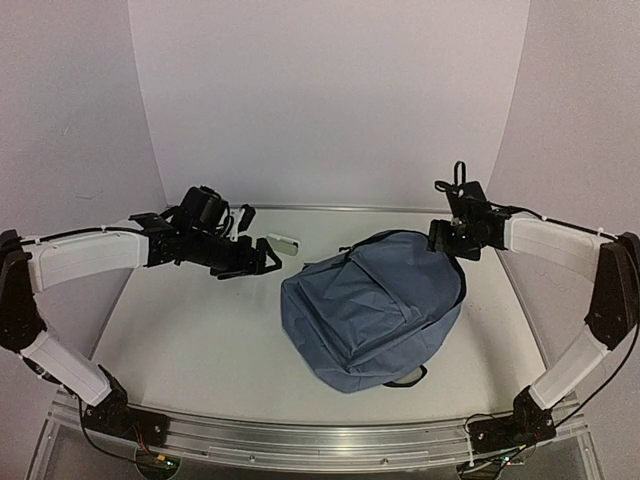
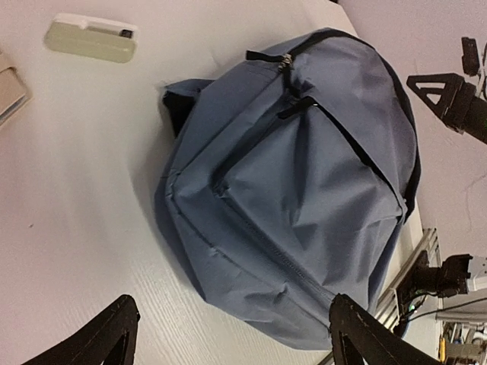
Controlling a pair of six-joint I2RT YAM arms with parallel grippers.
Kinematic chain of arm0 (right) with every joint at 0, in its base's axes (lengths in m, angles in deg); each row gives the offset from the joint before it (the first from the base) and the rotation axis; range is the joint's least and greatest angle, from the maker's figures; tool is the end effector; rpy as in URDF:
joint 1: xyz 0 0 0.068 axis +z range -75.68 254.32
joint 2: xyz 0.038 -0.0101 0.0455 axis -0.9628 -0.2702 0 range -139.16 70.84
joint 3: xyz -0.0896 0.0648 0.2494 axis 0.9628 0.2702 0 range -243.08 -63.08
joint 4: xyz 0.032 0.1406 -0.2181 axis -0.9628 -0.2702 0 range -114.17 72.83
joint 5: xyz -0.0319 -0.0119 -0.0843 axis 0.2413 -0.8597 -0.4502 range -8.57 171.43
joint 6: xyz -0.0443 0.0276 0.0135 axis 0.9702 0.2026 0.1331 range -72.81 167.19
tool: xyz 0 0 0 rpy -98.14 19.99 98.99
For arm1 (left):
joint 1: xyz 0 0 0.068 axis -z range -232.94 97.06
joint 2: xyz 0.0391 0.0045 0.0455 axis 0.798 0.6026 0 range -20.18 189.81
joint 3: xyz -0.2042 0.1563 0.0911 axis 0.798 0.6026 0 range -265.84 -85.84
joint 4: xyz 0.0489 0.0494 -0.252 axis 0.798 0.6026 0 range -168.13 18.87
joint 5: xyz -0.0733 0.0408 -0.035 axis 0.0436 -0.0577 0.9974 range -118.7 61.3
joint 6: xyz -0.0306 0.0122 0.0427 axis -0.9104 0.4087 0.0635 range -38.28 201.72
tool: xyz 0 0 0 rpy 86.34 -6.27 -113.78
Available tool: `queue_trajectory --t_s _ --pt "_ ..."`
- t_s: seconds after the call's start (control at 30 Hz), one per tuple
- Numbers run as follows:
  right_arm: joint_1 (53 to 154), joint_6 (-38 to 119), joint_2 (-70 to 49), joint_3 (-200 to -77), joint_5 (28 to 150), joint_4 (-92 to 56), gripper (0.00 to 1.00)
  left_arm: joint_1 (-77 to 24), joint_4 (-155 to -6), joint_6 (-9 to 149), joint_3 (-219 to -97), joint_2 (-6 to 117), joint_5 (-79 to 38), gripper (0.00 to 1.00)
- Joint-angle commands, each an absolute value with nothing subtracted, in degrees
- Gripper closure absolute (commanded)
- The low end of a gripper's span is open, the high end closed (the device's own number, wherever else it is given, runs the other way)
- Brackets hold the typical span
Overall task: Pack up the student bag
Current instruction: Adjust the student bag at the center of the board.
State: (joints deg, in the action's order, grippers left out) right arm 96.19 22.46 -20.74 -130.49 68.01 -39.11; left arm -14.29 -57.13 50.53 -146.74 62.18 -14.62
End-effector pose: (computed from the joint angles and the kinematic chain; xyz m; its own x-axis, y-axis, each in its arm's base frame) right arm 0.3286 0.1229 0.2535 -0.6967 0.1589 -0.6995 0.0865 0.9866 0.1381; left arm 0.2405 -0.2033 0.2681 -0.8373 0.0264 -0.5461 0.3651 0.7704 -0.5226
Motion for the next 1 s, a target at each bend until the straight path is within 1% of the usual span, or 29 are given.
queue_trajectory --t_s 0.0,0.07,0.17,0.2,0.3,0.33,0.4,0.53,0.63,0.7,0.87,0.97 --pt "96.54 22.05 -10.31 -127.41 73.87 -39.15 0.17 -14.53 -65.81 57.36 -153.03 69.71 -7.91 0.14" --pt "96.45 21.06 -6.93 -125.23 76.22 -39.37 0.16 -14.53 -66.67 58.81 -155.2 73.39 -6.52 0.17" --pt "96.53 18.83 -1.68 -121.8 78.91 -39.7 0.14 -14.53 -63.79 60.23 -161.08 80.13 -6.32 0.23" --pt "96.55 18.3 -0.44 -121.01 80.36 -39.74 0.14 -14.53 -62.93 60.69 -163.03 81.76 -6.27 0.26" --pt "96.52 16.97 3.07 -119.11 83.77 -39.76 0.18 -14.44 -62.22 61.06 -165.98 86.14 -4.26 0.39" --pt "96.55 16.66 4.09 -118.78 84.53 -39.76 0.19 -14.43 -62.35 60.95 -166.55 87.03 -3.09 0.42" --pt "96.54 16.1 5.08 -118.47 85.27 -39.85 0.2 -14.29 -63.08 60.47 -166.54 88.29 -1.57 0.44" --pt "96.54 15.77 5.49 -118.93 86.5 -40.11 0.21 -14.05 -64.42 58.98 -165.19 90.25 -0.84 0.45" --pt "96.55 15.51 5.05 -119.36 87.43 -40.04 0.21 -13.2 -66.32 57.37 -164.02 91.38 1.05 0.53" --pt "96.56 15.4 4.72 -119.63 87.81 -40.02 0.22 -11.72 -66.96 56.88 -163.54 92.26 1.42 0.62" --pt "96.74 15.31 5.1 -119.59 89.26 -40.02 0.23 -7.43 -70.13 54.66 -161.86 93.51 0.84 0.9" --pt "97.62 15.41 5.75 -119.43 90.18 -39.95 0.23 -3.87 -71.51 52.94 -160.77 93.65 -1.54 0.99"
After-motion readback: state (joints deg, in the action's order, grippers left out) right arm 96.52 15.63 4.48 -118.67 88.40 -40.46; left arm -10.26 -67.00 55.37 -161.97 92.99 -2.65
